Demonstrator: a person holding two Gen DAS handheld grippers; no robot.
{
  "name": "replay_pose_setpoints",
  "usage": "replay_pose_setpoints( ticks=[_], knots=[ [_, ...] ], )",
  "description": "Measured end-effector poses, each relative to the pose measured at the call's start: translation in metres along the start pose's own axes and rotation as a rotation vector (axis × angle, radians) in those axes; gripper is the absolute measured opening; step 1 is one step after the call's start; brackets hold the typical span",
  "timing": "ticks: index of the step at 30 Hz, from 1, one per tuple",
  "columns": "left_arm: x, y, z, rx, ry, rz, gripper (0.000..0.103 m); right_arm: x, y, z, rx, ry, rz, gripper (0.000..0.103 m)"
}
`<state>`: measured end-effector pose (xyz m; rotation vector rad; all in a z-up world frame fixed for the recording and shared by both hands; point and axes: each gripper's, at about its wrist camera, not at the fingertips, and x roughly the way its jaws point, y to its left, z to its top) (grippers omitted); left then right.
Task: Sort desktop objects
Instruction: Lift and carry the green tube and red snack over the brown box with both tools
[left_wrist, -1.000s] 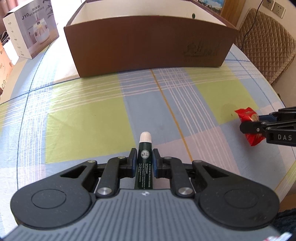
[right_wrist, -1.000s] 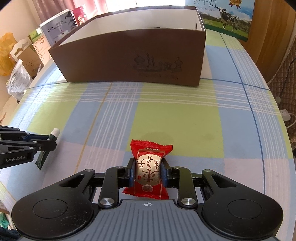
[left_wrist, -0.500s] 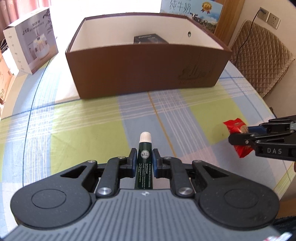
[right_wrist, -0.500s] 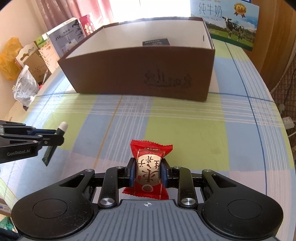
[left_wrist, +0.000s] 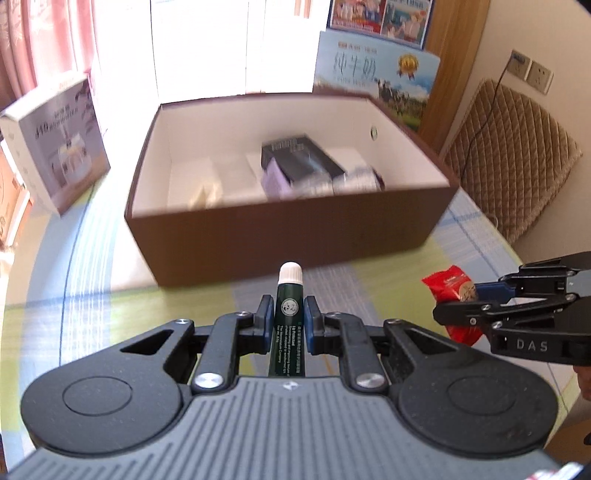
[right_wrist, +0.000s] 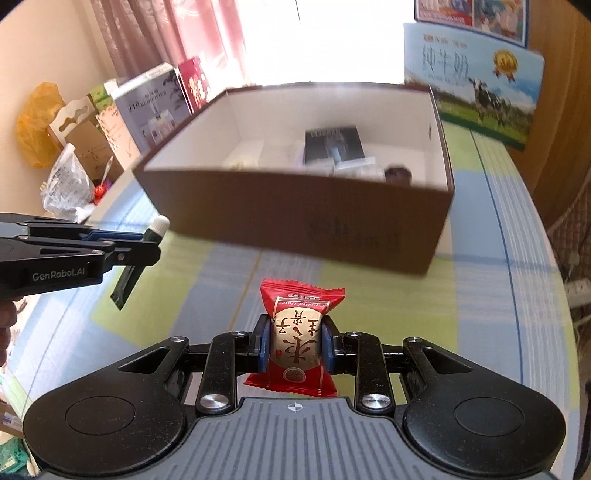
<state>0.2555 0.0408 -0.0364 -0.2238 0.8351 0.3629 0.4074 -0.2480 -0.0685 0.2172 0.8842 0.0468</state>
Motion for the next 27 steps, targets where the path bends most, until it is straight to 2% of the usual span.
replay_pose_setpoints(
  ticks=[5, 12, 17, 27],
  knots=[
    [0.005, 0.005, 0.036, 0.016, -0.056, 0.007, 0.013, 0.002, -0.002, 0.038, -0.023, -0.051, 0.014, 0.024],
    [0.023, 0.016, 0.088, 0.039, -0.089, 0.019, 0.013, 0.013, -0.011, 0.09, -0.045, -0.109, 0.012, 0.024],
    [0.045, 0.026, 0.116, 0.032, -0.078, 0.021, 0.013, 0.028, -0.021, 0.122, -0.044, -0.121, -0.009, 0.024],
    [0.1, 0.047, 0.144, -0.005, -0.01, 0.038, 0.013, 0.077, -0.053, 0.164, -0.022, -0.079, -0.072, 0.024]
  ],
)
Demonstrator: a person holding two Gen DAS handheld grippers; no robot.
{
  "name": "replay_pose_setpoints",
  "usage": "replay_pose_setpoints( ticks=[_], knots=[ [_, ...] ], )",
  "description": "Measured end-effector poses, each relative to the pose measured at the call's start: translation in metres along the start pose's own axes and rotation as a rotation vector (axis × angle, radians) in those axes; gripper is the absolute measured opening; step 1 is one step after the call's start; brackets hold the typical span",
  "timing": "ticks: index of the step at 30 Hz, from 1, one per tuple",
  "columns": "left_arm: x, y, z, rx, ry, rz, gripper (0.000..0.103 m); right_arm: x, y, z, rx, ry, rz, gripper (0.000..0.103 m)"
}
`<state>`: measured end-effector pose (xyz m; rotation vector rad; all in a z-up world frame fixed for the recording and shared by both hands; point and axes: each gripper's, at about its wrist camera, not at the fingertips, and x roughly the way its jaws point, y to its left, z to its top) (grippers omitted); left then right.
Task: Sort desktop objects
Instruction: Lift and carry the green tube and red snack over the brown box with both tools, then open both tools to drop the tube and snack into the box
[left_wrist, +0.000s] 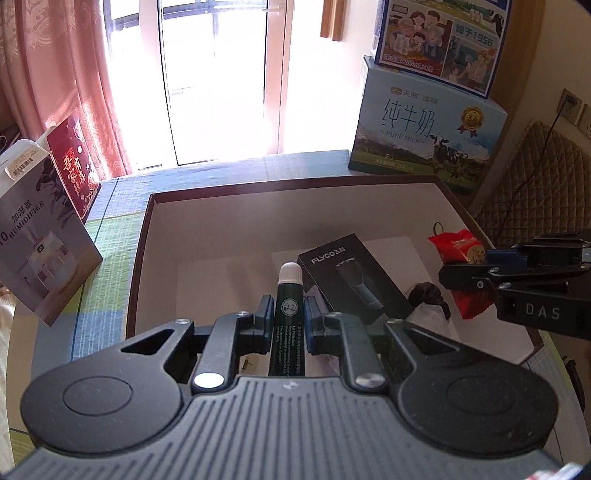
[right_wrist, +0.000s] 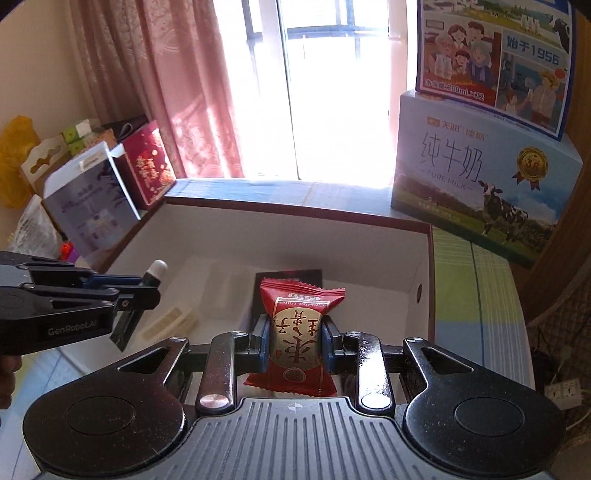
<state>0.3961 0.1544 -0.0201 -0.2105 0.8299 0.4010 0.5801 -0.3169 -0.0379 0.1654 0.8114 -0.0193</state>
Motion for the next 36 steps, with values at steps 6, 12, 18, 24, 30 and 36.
replay_pose_setpoints(
  ticks=[6, 12, 18, 24, 30, 36],
  knots=[
    [0.028, 0.005, 0.008, 0.004, 0.034, 0.009, 0.013, 0.03, -0.014, 0.011, -0.025, 0.042, -0.052, 0.024],
    [0.048, 0.012, 0.015, -0.004, 0.053, 0.015, 0.013, 0.055, -0.024, 0.014, -0.051, 0.084, -0.092, 0.024],
    [0.066, 0.018, 0.018, -0.008, 0.072, 0.022, 0.013, 0.072, -0.031, 0.011, -0.086, 0.111, -0.115, 0.025],
    [0.078, 0.018, 0.02, -0.005, 0.086, 0.021, 0.013, 0.078, -0.032, 0.013, -0.142, 0.109, -0.135, 0.024],
    [0.085, 0.018, 0.022, -0.003, 0.093, 0.017, 0.013, 0.084, -0.036, 0.019, -0.16, 0.106, -0.138, 0.025],
    [0.088, 0.019, 0.023, -0.003, 0.096, 0.007, 0.013, 0.085, -0.038, 0.022, -0.172, 0.087, -0.115, 0.039]
  ],
)
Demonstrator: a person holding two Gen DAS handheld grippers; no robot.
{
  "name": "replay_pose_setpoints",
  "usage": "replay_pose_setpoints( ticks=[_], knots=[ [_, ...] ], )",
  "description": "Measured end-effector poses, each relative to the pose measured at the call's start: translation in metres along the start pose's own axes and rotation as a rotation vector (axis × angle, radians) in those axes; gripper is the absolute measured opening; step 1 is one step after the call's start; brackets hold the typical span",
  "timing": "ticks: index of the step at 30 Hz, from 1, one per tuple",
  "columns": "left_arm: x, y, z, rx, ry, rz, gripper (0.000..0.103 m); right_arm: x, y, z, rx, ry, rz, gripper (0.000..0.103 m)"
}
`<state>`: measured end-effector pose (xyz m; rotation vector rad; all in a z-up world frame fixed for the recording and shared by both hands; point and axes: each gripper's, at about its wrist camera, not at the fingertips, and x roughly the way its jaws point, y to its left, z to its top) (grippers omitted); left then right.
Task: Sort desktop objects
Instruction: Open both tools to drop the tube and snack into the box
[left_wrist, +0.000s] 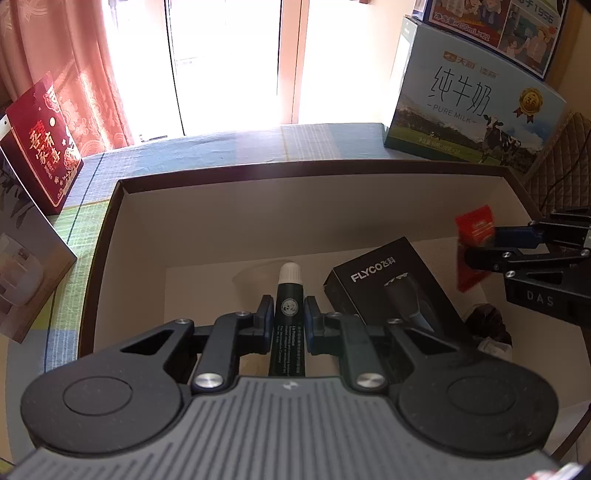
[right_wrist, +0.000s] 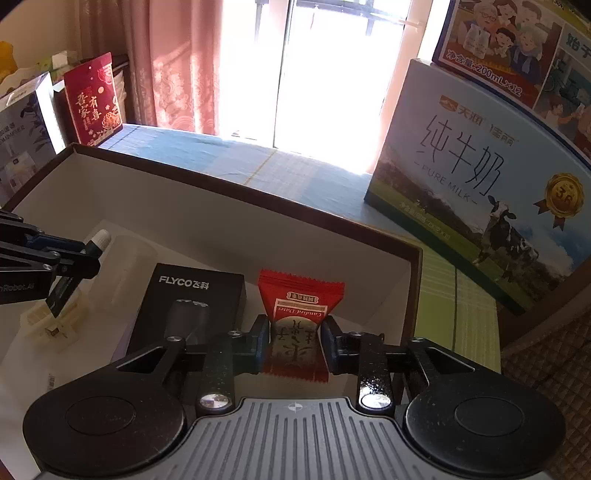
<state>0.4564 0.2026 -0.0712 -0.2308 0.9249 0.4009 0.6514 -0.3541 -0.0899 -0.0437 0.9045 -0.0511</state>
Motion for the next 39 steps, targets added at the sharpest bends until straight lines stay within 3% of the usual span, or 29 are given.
replay_pose_setpoints(
  ticks=[2, 3, 13, 19, 31, 33, 39],
  knots=[
    [0.001, 0.0, -0.001, 0.001, 0.003, 0.0, 0.013, -0.003, -0.001, 0.0, 0.01, -0.018, 0.005, 0.057],
    [0.002, 0.001, -0.001, 0.0, 0.006, -0.001, 0.013, -0.004, -0.002, -0.001, 0.015, -0.024, 0.009, 0.058],
    [0.007, -0.001, -0.006, -0.009, 0.04, -0.035, 0.014, -0.012, -0.003, -0.006, 0.068, -0.023, 0.048, 0.06],
    [0.004, -0.002, -0.009, -0.003, 0.053, -0.061, 0.03, -0.021, -0.003, -0.012, 0.091, -0.021, 0.066, 0.063],
    [-0.021, 0.0, -0.014, 0.031, 0.024, -0.039, 0.05, -0.048, 0.01, -0.021, 0.104, -0.049, 0.101, 0.086],
    [-0.026, 0.001, -0.014, 0.032, 0.019, -0.033, 0.059, -0.052, 0.013, -0.023, 0.109, -0.053, 0.099, 0.092],
    [-0.044, -0.001, -0.018, 0.032, 0.001, -0.017, 0.073, -0.069, 0.018, -0.03, 0.151, -0.068, 0.094, 0.101]
  ],
)
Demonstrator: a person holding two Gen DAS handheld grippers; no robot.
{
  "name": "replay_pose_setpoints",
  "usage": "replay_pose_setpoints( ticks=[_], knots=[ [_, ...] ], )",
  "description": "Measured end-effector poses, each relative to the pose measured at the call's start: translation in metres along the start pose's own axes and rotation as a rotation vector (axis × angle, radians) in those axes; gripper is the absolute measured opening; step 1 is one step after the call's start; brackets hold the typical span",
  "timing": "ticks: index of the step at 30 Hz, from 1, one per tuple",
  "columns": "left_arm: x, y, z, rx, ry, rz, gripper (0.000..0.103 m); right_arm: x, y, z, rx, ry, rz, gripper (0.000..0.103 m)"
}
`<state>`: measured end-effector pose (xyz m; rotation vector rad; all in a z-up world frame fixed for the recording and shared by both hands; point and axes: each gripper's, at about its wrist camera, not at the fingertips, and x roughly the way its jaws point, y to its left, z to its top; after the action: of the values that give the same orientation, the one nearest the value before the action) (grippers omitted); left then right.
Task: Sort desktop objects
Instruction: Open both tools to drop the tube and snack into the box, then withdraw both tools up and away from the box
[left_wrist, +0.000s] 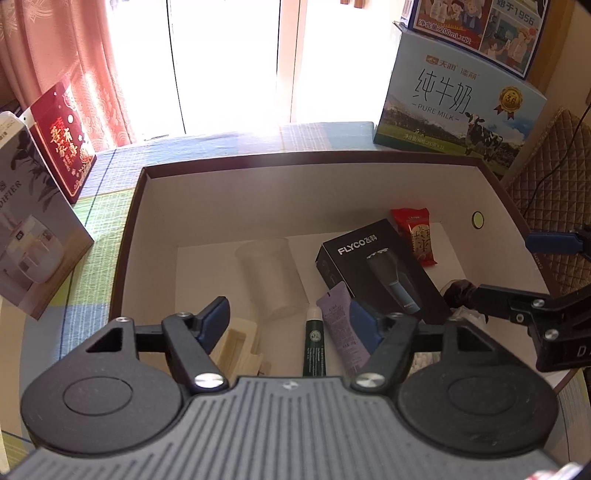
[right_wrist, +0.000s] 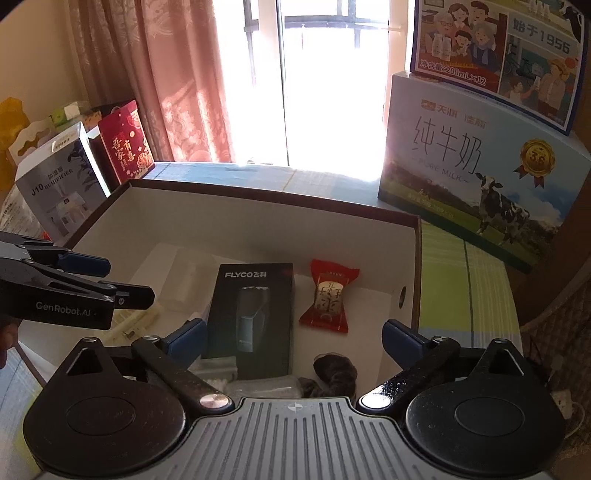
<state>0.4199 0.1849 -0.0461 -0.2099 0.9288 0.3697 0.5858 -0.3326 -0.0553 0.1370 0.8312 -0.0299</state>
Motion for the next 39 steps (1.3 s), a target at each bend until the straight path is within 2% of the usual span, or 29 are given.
replay_pose_setpoints(
  ticks=[4, 8, 11, 15, 24, 29, 33, 39],
  knots=[
    [-0.013, -0.003, -0.003, 0.014, -0.022, 0.009, 0.079, -0.014, 0.005, -0.004, 0.016, -0.014, 0.001, 0.101],
    [-0.028, -0.001, -0.006, 0.016, -0.049, 0.017, 0.088, -0.025, 0.01, -0.01, 0.028, -0.02, -0.005, 0.101],
    [-0.04, 0.0, -0.01, 0.02, -0.065, 0.02, 0.09, -0.035, 0.013, -0.015, 0.055, -0.032, -0.004, 0.101],
    [-0.059, 0.004, -0.019, 0.037, -0.098, 0.032, 0.097, -0.048, 0.018, -0.024, 0.107, -0.048, 0.013, 0.101],
    [-0.089, 0.013, -0.037, 0.052, -0.152, 0.03, 0.1, -0.077, 0.033, -0.036, 0.164, -0.097, -0.01, 0.101],
    [-0.108, 0.01, -0.048, 0.087, -0.214, 0.065, 0.102, -0.09, 0.038, -0.041, 0.196, -0.12, -0.019, 0.101],
    [-0.123, 0.013, -0.055, 0.064, -0.219, 0.031, 0.102, -0.101, 0.044, -0.047, 0.222, -0.137, -0.031, 0.101],
    [-0.144, 0.016, -0.07, 0.047, -0.235, 0.048, 0.102, -0.121, 0.055, -0.055, 0.229, -0.151, -0.021, 0.101]
  ],
)
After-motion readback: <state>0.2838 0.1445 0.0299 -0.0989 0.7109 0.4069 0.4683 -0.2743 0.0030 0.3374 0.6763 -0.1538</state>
